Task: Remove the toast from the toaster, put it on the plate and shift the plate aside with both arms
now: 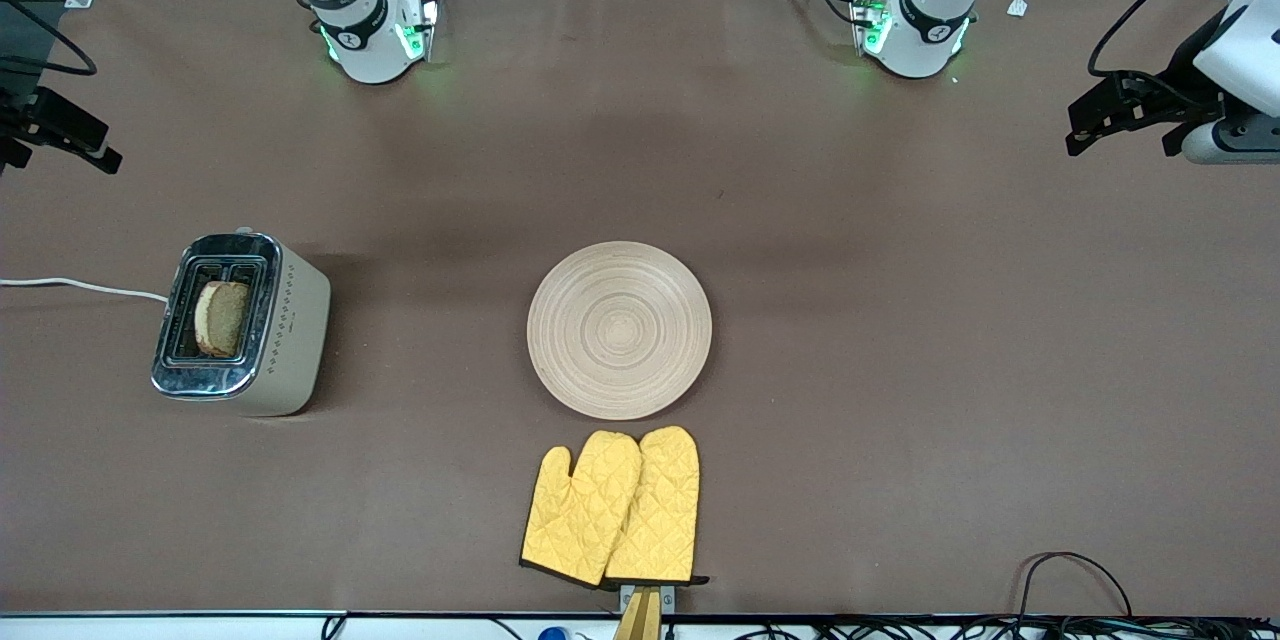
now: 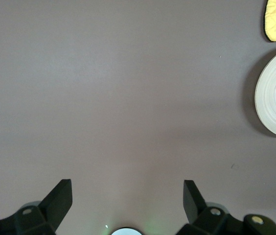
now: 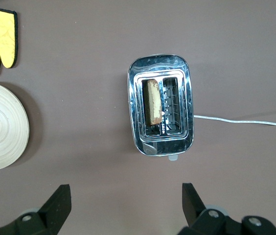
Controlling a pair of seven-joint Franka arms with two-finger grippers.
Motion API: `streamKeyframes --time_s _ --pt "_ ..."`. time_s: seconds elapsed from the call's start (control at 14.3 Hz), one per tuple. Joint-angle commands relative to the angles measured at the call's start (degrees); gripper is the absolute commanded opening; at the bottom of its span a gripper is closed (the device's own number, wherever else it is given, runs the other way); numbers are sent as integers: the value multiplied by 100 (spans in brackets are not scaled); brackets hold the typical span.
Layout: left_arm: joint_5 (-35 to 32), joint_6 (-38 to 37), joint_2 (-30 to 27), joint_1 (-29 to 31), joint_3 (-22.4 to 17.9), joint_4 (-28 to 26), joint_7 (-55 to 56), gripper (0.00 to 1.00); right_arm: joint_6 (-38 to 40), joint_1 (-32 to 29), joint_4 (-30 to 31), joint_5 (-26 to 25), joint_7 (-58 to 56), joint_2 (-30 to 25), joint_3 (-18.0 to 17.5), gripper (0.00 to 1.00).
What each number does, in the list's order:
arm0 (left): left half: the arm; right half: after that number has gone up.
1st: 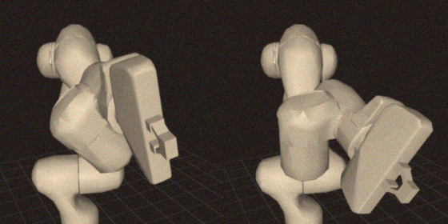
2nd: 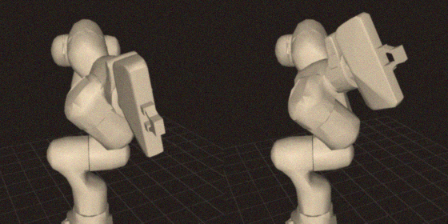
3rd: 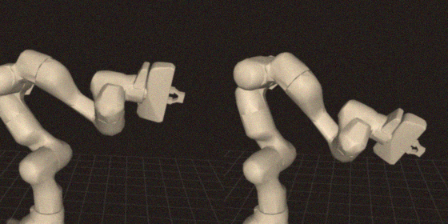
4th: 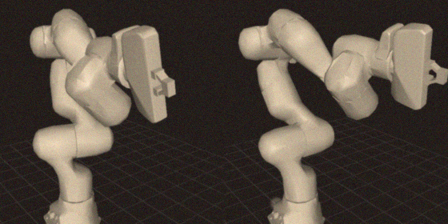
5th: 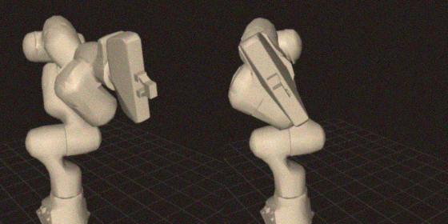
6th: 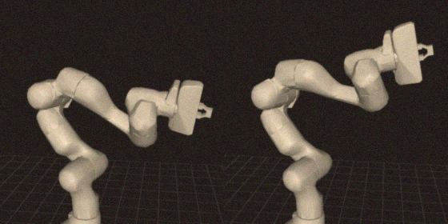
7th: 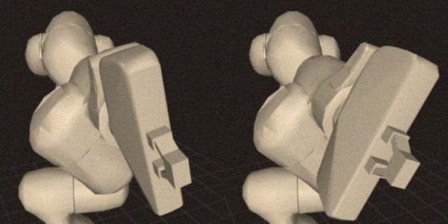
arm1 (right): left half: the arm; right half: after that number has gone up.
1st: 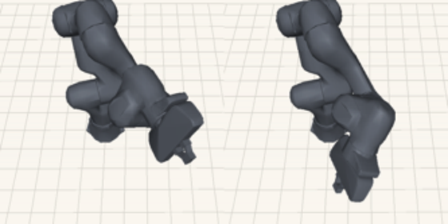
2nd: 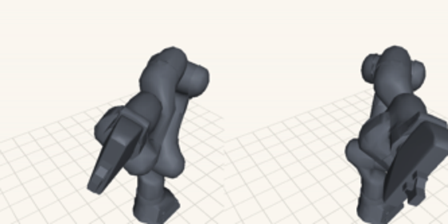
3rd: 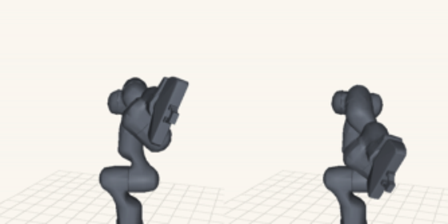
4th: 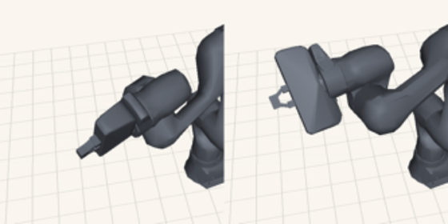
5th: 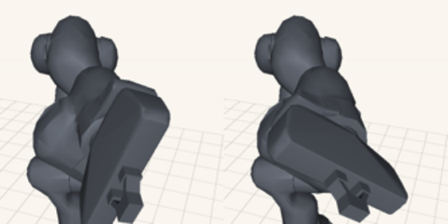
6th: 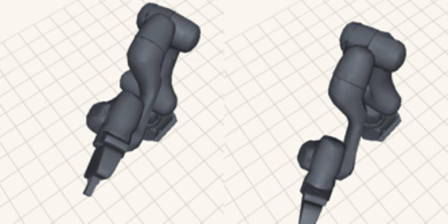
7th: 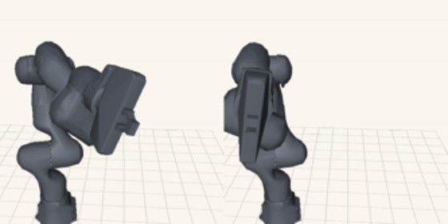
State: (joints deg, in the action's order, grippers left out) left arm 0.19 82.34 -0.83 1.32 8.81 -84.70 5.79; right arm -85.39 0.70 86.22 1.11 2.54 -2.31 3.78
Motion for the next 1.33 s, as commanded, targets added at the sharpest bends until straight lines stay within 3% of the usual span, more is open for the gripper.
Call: streamKeyframes --time_s 0.0,0.91,1.26 --pt "-89 -95 -41 -9 -11 50 -86 100 40 -122 -9 21 -78 3 -88 100" --pt "-168 -95 118 -9 -2 182 -86 100 31 -114 -18 -5 -87 20 -88 100" --pt "-151 -95 109 -9 -2 208 -69 100 -74 -184 158 -5 -78 362 -79 100"
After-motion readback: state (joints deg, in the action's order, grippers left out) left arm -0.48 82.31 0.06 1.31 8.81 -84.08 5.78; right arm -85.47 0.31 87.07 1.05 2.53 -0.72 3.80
